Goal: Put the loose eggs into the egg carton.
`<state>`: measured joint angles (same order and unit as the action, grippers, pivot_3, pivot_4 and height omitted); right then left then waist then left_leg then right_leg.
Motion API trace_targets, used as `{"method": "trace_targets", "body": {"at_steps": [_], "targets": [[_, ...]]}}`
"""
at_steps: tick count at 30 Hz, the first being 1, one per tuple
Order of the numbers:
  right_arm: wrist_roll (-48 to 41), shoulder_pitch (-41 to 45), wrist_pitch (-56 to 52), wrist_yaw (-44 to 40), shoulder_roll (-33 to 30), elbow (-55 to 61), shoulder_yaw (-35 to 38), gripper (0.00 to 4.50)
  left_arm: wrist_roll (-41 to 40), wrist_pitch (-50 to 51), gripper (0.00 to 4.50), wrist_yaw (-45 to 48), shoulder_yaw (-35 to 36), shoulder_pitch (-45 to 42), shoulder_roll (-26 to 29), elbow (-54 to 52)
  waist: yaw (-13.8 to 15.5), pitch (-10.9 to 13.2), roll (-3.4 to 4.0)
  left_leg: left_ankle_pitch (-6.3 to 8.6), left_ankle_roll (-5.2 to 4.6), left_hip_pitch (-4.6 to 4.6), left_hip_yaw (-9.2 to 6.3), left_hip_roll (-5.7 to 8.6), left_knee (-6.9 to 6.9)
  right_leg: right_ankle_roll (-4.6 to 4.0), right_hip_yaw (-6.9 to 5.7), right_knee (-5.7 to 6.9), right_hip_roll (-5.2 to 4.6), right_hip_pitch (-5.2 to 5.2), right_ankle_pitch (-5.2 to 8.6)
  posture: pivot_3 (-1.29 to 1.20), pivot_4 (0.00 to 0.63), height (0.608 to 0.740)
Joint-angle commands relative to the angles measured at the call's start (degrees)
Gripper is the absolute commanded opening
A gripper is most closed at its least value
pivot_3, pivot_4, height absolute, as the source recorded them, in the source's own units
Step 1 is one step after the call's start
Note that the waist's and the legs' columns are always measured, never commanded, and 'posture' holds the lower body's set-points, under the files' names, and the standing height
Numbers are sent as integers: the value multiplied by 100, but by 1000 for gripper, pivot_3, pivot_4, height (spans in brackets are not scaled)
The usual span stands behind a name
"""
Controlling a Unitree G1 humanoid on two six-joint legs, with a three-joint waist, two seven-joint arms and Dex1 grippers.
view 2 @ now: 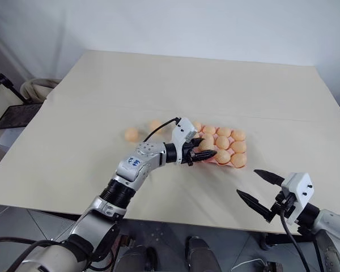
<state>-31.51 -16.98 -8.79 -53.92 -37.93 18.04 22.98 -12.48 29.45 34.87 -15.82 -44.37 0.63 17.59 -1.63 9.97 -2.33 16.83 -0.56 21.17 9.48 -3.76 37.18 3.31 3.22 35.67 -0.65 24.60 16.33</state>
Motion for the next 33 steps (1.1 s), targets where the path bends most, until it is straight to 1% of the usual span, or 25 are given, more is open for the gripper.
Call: {"method": "trace_targets", "body": {"at_steps": [1,2,7,13,18,21,26,28,30,33], "targets": [[-58,-19,143,41,35,191,185,4500,73,-131,4382,74,-23,-132,-101,9,-3,0,0,0,0,0,0,0,0,0,0,0,0,0,0,0,150,740],[-57,-8,148,44,36,184,178,4500,80,-136,4486,80,-19,-132,-111,17,-5,0,0,0,0,0,0,0,0,0,0,1,1,0,0,0,150,740],[-7,74,208,93,49,178,137,4500,122,-174,4486,53,11,-112,-122,-56,-3,0,0,0,-1,0,0,0,1,0,0,1,1,0,0,0,150,740],[255,571,431,295,117,-13,-103,4500,-54,109,4486,8,363,-105,118,-589,-19,1,1,-1,-1,-1,1,-1,2,1,0,3,3,1,0,0,150,740],[424,898,920,-50,231,-345,-528,4500,-123,361,4486,53,567,37,485,-1019,-4,1,3,-2,6,-5,-1,-4,-2,-2,-2,13,8,2,1,0,150,740],[58,1170,1200,-407,474,-591,-607,4500,-172,507,4486,13,706,118,687,-1229,-2,3,5,-3,6,-2,0,-4,1,-1,-2,14,5,2,1,0,150,740],[263,1639,1870,-706,669,-1189,-775,4500,-324,725,4486,-150,1058,243,870,-1633,-3,4,7,-4,6,-4,4,-3,13,1,-2,24,2,2,0,0,150,740],[145,1779,2020,-893,754,-1322,-825,4500,-402,848,4486,-242,1216,297,931,-1797,-3,4,7,-6,8,-8,3,-4,13,1,-2,29,3,1,0,0,150,740],[51,1859,2069,-1035,791,-1396,-885,4500,-438,914,4486,-304,1311,344,994,-1909,-3,4,8,-16,26,-10,3,-5,11,1,-2,31,5,1,0,0,150,740],[-74,1919,1899,-1495,618,-1481,-1055,4500,-391,950,4486,-403,1465,442,1185,-2041,-13,5,9,-18,29,-12,3,-5,9,1,-2,32,5,1,0,0,150,740]]}}
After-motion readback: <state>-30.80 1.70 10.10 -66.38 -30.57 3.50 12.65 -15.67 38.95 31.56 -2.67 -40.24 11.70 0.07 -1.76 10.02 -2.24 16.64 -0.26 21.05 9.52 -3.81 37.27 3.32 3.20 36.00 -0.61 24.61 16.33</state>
